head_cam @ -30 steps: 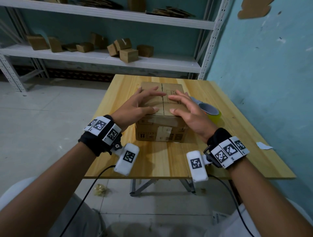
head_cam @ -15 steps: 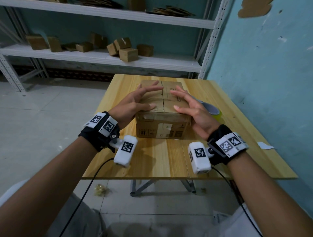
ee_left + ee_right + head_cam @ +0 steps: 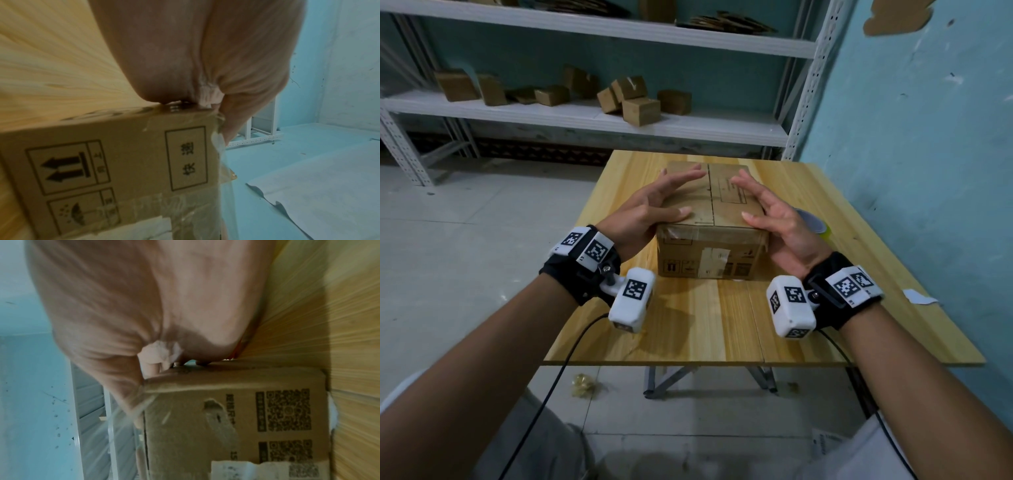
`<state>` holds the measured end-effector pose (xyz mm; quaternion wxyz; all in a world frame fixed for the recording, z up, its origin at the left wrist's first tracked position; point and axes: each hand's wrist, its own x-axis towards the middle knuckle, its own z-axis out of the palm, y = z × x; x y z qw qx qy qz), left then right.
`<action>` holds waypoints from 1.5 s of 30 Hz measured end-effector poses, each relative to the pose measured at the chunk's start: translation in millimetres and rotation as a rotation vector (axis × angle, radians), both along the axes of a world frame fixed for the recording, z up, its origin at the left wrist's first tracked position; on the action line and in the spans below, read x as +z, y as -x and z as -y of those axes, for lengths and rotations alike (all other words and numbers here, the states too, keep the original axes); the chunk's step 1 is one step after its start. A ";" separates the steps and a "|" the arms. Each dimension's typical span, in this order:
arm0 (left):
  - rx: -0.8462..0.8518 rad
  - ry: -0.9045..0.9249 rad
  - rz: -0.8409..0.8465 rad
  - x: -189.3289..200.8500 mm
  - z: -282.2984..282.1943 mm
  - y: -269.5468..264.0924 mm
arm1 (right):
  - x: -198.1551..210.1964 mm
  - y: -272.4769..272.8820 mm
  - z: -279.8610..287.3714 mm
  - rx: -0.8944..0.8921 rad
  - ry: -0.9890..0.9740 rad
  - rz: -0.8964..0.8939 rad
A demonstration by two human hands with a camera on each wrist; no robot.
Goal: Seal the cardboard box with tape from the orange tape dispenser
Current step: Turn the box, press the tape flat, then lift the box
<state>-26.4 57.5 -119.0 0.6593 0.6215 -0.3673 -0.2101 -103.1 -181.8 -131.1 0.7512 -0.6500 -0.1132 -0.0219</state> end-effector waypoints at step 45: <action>0.132 -0.168 0.106 5.0 2.3 13.3 | 10.9 7.5 -17.0 -0.151 0.186 -0.052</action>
